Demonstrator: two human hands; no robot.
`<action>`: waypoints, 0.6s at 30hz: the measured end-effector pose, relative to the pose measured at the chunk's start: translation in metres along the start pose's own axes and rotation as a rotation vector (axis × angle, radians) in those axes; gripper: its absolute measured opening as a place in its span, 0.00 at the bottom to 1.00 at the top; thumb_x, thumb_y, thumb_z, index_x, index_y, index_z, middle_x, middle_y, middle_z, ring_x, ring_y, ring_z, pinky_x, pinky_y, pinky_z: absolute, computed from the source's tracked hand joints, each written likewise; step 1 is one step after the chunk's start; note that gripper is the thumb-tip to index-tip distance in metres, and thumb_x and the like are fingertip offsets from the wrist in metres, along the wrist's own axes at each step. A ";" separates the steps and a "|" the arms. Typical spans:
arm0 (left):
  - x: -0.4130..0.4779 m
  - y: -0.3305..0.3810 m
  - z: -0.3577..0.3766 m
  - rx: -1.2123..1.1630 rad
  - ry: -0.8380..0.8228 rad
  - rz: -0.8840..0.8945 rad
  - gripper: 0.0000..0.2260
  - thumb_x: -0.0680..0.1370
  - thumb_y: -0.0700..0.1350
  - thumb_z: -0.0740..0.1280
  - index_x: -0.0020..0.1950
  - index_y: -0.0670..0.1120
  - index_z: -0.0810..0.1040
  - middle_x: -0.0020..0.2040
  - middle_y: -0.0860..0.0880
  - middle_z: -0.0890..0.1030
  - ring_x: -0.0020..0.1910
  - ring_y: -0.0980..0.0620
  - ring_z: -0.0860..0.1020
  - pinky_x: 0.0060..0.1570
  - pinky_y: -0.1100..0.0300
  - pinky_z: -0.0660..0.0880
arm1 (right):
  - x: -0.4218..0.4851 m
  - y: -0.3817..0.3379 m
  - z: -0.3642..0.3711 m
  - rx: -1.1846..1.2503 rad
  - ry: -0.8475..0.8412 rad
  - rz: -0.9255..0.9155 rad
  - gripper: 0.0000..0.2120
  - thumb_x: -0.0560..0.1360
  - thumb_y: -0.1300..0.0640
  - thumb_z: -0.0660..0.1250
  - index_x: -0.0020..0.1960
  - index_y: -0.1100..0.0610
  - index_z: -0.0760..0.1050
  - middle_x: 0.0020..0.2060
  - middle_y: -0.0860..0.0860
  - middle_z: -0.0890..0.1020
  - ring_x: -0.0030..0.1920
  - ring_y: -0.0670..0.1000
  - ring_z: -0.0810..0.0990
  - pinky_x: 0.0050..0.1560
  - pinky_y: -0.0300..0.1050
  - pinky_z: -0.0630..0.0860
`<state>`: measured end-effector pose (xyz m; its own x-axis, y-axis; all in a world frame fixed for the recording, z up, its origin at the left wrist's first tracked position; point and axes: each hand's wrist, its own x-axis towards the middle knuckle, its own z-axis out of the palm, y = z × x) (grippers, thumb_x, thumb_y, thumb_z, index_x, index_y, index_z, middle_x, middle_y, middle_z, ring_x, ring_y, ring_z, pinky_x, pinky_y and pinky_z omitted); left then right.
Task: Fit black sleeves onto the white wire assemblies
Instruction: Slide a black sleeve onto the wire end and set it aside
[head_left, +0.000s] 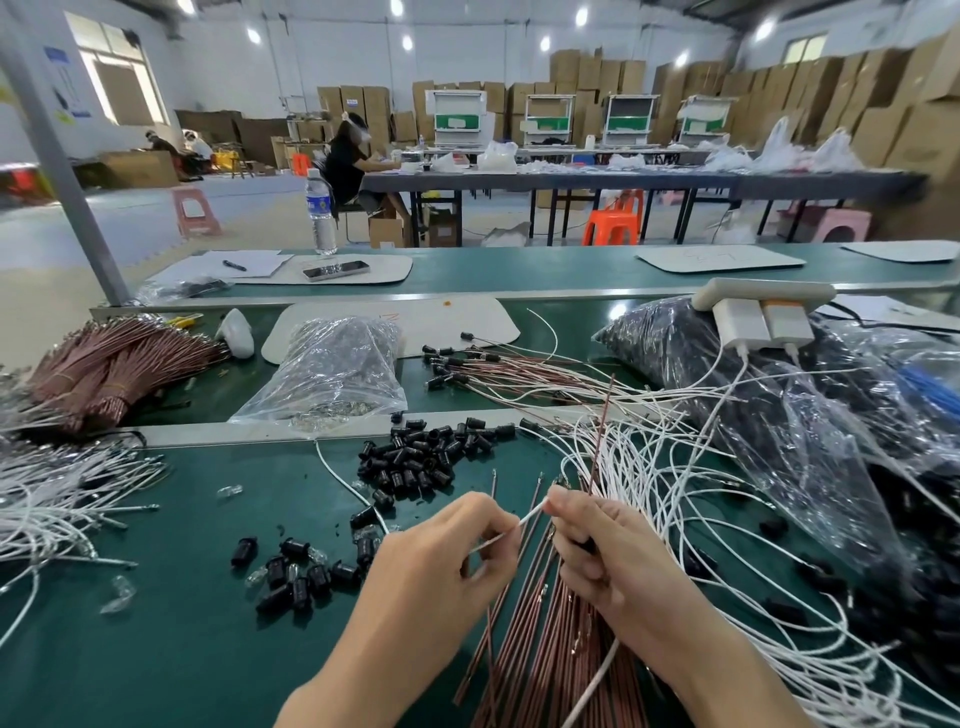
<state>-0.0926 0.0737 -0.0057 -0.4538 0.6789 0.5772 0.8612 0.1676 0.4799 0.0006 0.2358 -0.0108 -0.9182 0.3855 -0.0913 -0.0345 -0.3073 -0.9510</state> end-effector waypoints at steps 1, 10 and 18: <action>0.002 0.000 -0.002 0.068 0.013 0.033 0.06 0.79 0.49 0.66 0.43 0.53 0.74 0.37 0.62 0.74 0.28 0.62 0.69 0.27 0.71 0.66 | 0.000 0.000 0.000 -0.017 -0.001 0.008 0.15 0.75 0.49 0.70 0.30 0.49 0.78 0.27 0.49 0.64 0.27 0.46 0.59 0.26 0.37 0.60; 0.005 -0.010 -0.009 0.306 -0.001 0.117 0.08 0.77 0.46 0.73 0.40 0.49 0.77 0.40 0.56 0.75 0.23 0.56 0.69 0.17 0.64 0.66 | 0.004 0.004 -0.002 -0.040 0.047 0.042 0.16 0.72 0.52 0.74 0.27 0.49 0.75 0.26 0.50 0.62 0.26 0.47 0.56 0.25 0.38 0.58; 0.004 -0.013 -0.011 0.324 0.063 0.075 0.07 0.78 0.48 0.69 0.40 0.49 0.76 0.42 0.57 0.75 0.24 0.57 0.63 0.20 0.68 0.60 | 0.005 0.004 -0.006 0.015 0.119 0.034 0.17 0.69 0.51 0.75 0.28 0.50 0.69 0.26 0.50 0.60 0.24 0.47 0.56 0.23 0.36 0.60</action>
<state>-0.1079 0.0667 -0.0021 -0.3914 0.6538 0.6476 0.9159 0.3447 0.2055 -0.0023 0.2418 -0.0167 -0.8658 0.4746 -0.1586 -0.0109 -0.3347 -0.9423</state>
